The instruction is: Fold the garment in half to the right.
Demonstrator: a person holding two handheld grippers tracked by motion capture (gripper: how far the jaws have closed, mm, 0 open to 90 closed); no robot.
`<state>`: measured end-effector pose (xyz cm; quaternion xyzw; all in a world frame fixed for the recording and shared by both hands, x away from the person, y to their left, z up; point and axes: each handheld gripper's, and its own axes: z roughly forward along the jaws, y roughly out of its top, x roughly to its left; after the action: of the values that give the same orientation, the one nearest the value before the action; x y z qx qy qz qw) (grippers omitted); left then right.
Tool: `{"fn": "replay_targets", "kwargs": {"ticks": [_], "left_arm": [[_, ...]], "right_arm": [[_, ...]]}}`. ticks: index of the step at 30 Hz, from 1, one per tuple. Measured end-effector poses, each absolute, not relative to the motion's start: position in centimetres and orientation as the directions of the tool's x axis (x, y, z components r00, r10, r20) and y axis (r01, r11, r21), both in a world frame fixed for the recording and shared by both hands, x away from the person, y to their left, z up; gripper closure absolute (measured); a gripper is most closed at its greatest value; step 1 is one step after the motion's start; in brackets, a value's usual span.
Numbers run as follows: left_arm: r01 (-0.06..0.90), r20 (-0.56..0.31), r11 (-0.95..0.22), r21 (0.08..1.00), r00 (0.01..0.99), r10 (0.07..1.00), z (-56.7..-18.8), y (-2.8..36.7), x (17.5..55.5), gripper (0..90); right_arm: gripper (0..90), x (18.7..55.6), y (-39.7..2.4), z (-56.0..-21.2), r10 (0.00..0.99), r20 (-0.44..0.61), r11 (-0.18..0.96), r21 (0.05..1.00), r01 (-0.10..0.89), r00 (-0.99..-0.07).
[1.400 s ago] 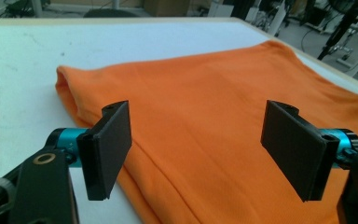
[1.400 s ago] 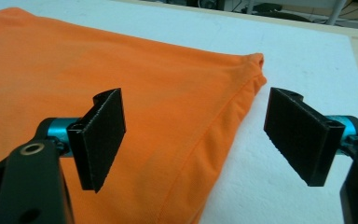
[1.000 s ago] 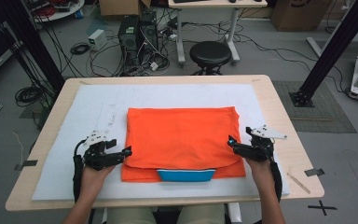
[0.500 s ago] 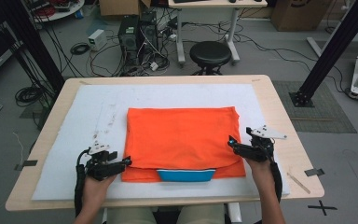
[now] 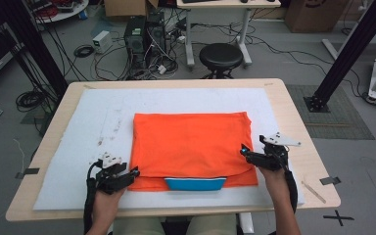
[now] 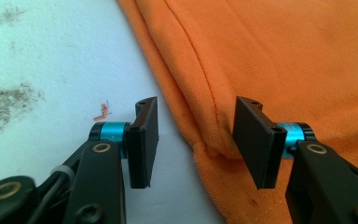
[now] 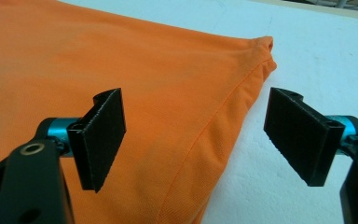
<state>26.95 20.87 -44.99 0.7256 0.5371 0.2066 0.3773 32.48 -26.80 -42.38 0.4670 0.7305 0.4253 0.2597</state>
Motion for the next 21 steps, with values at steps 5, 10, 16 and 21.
{"fn": "replay_targets", "kwargs": {"ticks": [5,10,16,21], "left_arm": [[0.621,-0.106,-0.146,0.771,0.35,0.931,-45.0,20.5,26.8,62.7],[0.622,-0.137,-0.129,0.772,0.361,0.923,-45.1,20.7,26.9,68.7],[0.616,-0.157,-0.125,0.778,0.383,0.91,-45.2,20.8,27.0,77.7],[0.621,-0.201,-0.099,0.778,0.395,0.896,-45.1,21.2,27.2,81.4]], "right_arm": [[21.1,32.6,-26.6,-42.4,0.901,0.01,0.213,0.861,0.462,-0.435],[21.1,32.7,-26.3,-42.4,0.895,0.018,0.212,0.861,0.462,-0.446],[21.1,32.9,-25.7,-42.4,0.884,0.024,0.22,0.86,0.461,-0.468],[21.1,33.2,-24.8,-41.9,0.86,0.062,0.213,0.859,0.466,-0.507]]}}
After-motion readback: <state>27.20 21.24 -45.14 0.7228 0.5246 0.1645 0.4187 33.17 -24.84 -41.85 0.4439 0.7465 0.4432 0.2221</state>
